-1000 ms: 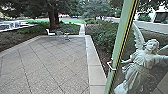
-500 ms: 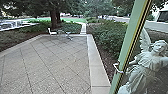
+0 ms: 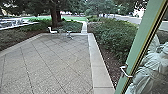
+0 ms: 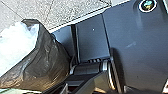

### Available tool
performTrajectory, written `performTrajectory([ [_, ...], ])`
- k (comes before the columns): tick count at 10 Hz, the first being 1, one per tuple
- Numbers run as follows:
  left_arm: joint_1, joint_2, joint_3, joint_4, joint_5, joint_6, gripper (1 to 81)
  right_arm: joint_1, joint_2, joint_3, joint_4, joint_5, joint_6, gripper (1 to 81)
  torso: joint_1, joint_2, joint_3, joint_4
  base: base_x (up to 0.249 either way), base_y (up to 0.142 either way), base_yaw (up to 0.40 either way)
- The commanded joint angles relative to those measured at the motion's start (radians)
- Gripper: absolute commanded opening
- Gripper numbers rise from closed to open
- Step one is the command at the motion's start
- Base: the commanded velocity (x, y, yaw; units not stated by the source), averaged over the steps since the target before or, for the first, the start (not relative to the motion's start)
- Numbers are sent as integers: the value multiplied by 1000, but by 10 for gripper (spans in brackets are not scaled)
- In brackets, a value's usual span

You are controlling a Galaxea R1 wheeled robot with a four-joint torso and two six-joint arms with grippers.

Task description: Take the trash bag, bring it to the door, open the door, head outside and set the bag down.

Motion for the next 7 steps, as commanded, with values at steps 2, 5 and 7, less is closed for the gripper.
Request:
performTrajectory([
  [2, -29, -12, 12, -6, 81, 2, 10, 33, 1, 9, -10, -27, -1, 811, 0, 0, 0, 0, 34, 0, 0],
  [5, -27, -12, 12, -6, 81, 2, 10, 31, -1, 9, -11, -25, -1, 811, 1, 0, 0, 0, 0, 0, 0],
  [7, -27, -12, 12, -6, 81, 2, 10, 31, -1, 9, -11, -25, -1, 811, 0, 0, 0, 0, 0, 0, 0],
])
